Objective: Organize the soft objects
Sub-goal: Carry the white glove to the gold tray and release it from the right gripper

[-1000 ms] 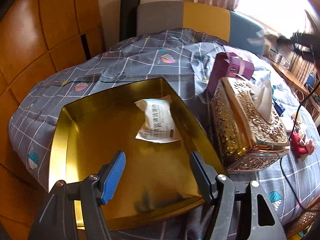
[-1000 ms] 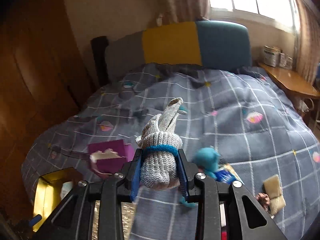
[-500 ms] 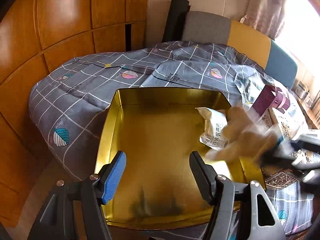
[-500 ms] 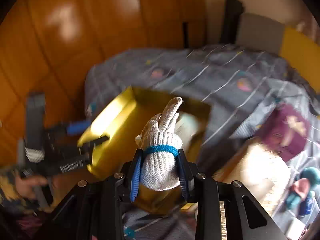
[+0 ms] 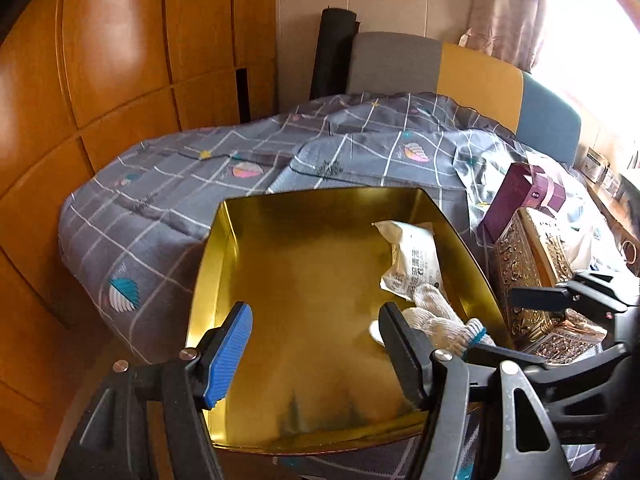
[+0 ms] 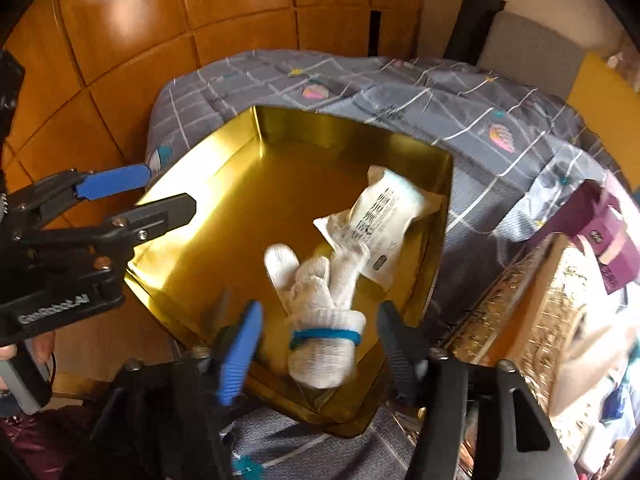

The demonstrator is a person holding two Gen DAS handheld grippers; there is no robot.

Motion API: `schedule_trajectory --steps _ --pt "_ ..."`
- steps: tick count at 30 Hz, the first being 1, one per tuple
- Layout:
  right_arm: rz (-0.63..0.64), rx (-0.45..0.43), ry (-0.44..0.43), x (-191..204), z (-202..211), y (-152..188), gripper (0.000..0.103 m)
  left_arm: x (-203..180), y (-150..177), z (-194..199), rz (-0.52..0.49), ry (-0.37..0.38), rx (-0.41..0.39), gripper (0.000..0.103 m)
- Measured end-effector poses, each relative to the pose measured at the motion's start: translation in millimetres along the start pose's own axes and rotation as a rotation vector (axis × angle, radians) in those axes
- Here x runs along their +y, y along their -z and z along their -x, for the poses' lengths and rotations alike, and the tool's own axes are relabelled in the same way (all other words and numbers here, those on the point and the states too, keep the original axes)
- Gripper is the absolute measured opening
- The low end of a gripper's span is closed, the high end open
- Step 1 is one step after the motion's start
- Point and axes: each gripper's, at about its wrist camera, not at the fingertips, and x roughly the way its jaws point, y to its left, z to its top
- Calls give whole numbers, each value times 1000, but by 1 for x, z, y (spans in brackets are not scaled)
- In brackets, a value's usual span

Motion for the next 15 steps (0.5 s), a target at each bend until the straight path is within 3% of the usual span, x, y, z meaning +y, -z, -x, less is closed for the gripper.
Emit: schedule_trajectory --steps 15 --pt "-182 -210 118 -52 84 34 69 -31 -2 20 -93 10 -39 67"
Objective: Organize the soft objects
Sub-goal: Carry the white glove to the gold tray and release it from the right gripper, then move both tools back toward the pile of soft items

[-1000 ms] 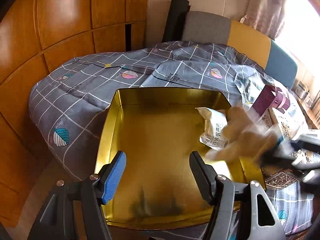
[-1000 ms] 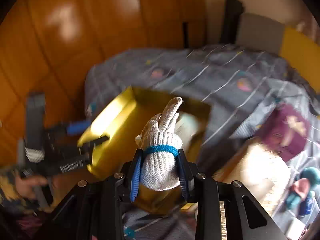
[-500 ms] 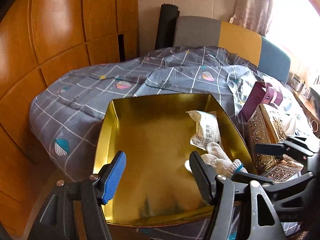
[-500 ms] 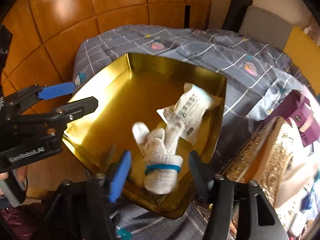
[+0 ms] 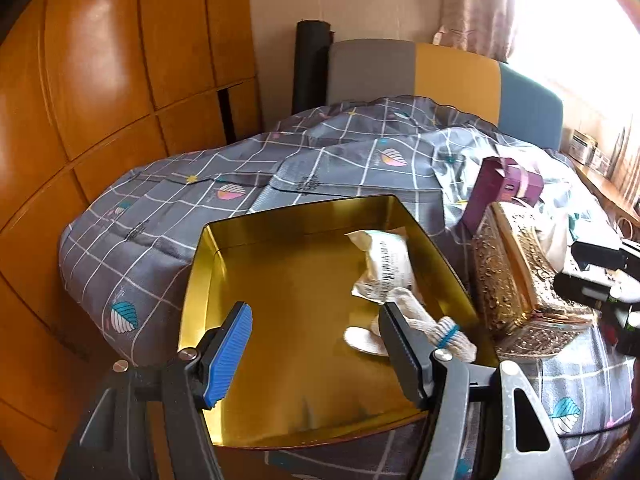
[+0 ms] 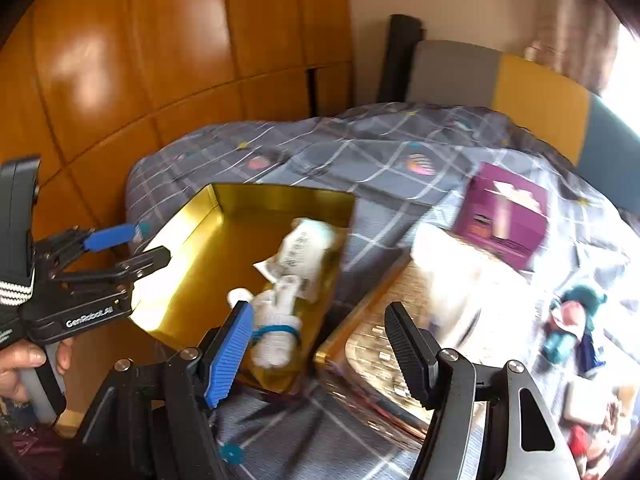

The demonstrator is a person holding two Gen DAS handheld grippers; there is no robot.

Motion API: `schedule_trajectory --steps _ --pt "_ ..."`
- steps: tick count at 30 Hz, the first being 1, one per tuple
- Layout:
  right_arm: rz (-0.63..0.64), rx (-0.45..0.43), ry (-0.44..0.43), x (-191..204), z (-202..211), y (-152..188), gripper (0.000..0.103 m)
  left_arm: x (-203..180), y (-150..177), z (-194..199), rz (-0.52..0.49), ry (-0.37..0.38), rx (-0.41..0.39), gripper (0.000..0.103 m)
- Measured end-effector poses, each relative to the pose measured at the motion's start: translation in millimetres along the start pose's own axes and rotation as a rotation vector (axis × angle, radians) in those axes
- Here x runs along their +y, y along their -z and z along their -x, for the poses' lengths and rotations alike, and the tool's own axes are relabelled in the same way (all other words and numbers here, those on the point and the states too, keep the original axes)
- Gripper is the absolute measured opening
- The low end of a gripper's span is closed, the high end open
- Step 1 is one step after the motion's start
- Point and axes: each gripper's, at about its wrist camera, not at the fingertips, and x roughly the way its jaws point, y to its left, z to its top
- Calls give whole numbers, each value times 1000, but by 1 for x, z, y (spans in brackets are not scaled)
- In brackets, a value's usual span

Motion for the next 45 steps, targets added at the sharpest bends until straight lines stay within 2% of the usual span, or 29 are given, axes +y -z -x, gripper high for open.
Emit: schedule_trajectory --steps 9,17,26,33,37,41,45 --pt "-154 -70 108 -58 35 14 71 -27 0 8 -71 41 -14 67" --pt "-279 -111 252 -123 63 29 74 -52 -7 16 -135 66 -41 67" --pt "-444 -150 516 -219 105 54 79 -86 -26 28 -208 100 -99 67" --pt "-558 -121 705 -295 120 88 80 -120 -46 36 -258 153 -129 67" --pt "-656 -114 750 -325 127 116 80 -150 -61 39 -296 229 -120 67" --pt "-805 -75 731 -347 128 142 80 -188 -79 41 -316 334 -104 67" --pt "-895 -105 711 -352 137 150 80 -236 -95 38 -327 469 -46 67"
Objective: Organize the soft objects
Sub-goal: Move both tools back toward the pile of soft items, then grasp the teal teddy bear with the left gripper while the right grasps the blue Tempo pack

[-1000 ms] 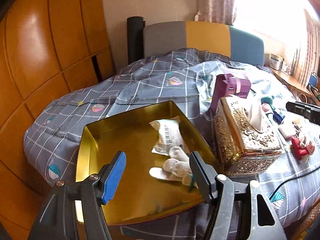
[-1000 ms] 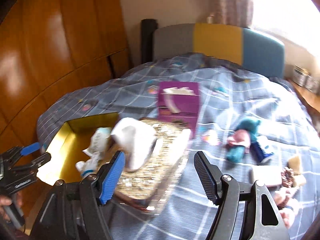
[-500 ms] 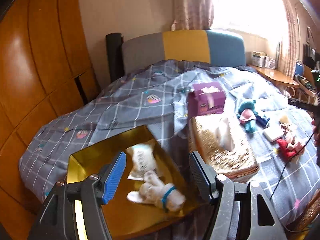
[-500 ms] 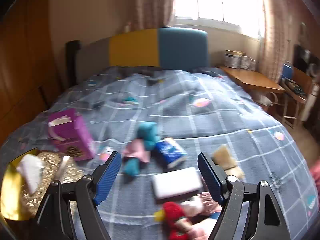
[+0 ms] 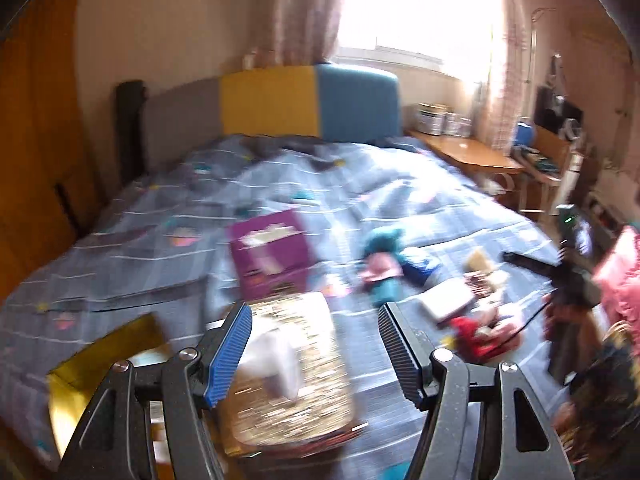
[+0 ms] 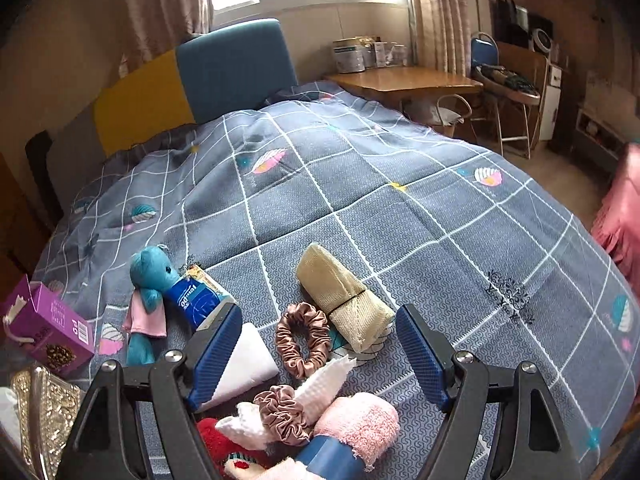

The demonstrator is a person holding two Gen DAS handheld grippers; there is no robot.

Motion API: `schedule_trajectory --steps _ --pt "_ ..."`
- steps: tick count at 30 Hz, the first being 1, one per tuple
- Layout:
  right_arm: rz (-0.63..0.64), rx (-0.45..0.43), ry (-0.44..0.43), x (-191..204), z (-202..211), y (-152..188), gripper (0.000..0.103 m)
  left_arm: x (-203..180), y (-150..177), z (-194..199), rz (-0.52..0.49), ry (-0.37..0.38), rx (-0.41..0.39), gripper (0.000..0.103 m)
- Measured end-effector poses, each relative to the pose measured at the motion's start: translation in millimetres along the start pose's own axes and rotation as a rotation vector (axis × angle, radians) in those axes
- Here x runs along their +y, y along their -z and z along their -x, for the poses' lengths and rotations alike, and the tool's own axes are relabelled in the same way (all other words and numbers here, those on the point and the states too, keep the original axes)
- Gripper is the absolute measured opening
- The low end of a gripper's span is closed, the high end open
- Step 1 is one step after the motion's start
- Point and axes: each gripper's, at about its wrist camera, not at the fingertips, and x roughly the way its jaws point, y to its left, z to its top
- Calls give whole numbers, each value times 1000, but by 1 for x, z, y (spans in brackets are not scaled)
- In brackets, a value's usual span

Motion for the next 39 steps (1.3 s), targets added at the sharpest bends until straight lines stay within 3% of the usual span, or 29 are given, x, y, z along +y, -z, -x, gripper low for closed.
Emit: schedule_trajectory --steps 3,9,16,25,34,35,37,39 --pt "-39 -1 -15 -4 3 0 80 -28 -16 -24 -9 63 49 64" --pt "-49 3 -64 -2 6 -1 81 -74 -31 -104 -36 86 209 55" --pt "-77 21 -100 -6 6 -2 82 -100 -26 -199 -71 39 337 55" --pt "-124 73 -165 -12 0 -2 82 -114 -35 -272 -152 1 389 55" --pt "-135 119 -198 -12 -8 0 82 -121 -35 -320 -253 -37 416 54" --pt "-134 119 -199 -12 -8 0 82 -120 -35 -323 -250 -32 421 53" --pt "-132 118 -198 -11 -9 1 82 -118 -34 -325 -249 -43 419 33" --pt "-126 115 -197 -10 -9 1 82 -113 -36 -322 -225 -32 413 26"
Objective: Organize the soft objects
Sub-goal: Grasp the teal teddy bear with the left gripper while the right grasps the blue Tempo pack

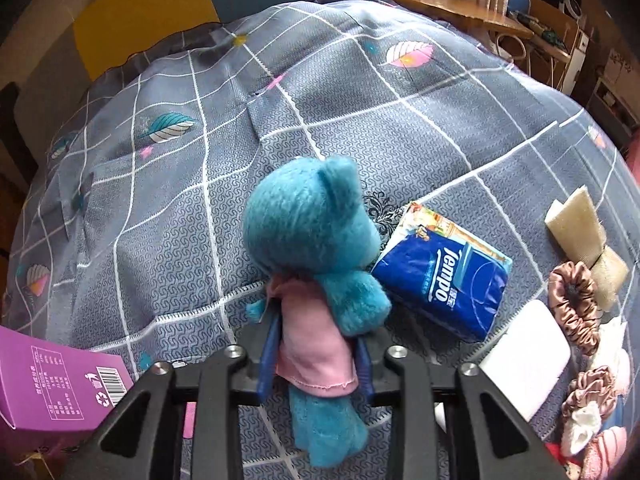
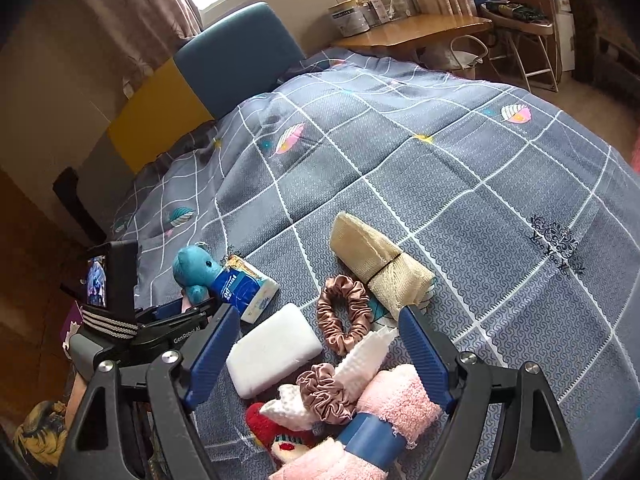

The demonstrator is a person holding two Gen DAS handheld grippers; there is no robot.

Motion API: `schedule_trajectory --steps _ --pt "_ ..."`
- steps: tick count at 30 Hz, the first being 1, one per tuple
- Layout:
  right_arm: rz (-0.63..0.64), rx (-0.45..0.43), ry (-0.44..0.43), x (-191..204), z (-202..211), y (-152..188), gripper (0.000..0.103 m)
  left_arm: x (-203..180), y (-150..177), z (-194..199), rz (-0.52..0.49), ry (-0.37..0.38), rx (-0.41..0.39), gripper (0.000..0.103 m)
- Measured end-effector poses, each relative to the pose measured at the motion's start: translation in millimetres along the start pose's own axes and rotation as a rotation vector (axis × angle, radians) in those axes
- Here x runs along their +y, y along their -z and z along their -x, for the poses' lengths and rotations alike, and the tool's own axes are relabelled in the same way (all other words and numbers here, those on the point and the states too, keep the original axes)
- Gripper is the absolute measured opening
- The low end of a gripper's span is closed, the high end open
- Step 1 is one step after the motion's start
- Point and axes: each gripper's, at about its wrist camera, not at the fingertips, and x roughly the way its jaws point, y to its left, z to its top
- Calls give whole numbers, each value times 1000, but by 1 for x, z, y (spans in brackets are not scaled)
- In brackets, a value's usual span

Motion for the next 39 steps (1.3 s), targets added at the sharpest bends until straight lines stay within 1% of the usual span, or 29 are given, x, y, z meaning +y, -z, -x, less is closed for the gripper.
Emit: schedule_trajectory --steps 1,3,6,10,12,15,17,20,22,24,25,27,28,31,32,35,37,39 --pt "4 -1 2 1 0 0 82 2 -1 4 6 -2 -5 24" --pt "11 2 5 2 -1 1 82 4 -5 13 12 2 -20 22" --pt "22 4 9 3 -1 2 82 8 -18 33 25 25 -53 22" --pt "31 10 21 3 -3 2 82 29 -44 65 97 49 -110 22" --pt "35 16 26 3 -5 3 82 48 -58 85 148 56 -138 22" --pt "51 26 27 5 -8 4 82 87 -75 117 235 37 -190 22" --pt "65 33 27 7 -10 6 82 122 -81 139 300 9 -229 22" --pt "88 45 25 11 -12 8 82 179 -76 163 395 -60 -271 22" --pt "104 53 26 13 -14 10 82 225 -62 174 476 -94 -283 22" --pt "120 59 29 16 -15 12 82 260 -40 182 533 -142 -295 22" --pt "128 60 31 17 -15 13 82 283 -23 188 566 -171 -299 22" --pt "145 66 35 20 -17 14 82 312 5 193 605 -213 -294 22" --pt "152 72 35 21 -18 15 82 331 28 195 632 -236 -284 22" --pt "184 84 34 27 -20 18 82 365 88 200 699 -264 -260 22" --pt "203 87 35 31 -21 19 82 373 114 202 713 -276 -251 22" --pt "265 102 0 45 -22 19 81 387 178 205 762 -275 -230 22" --pt "332 105 -17 61 -25 14 81 386 218 204 797 -254 -214 22" --pt "424 112 -43 82 -31 5 81 381 258 204 822 -245 -197 22"
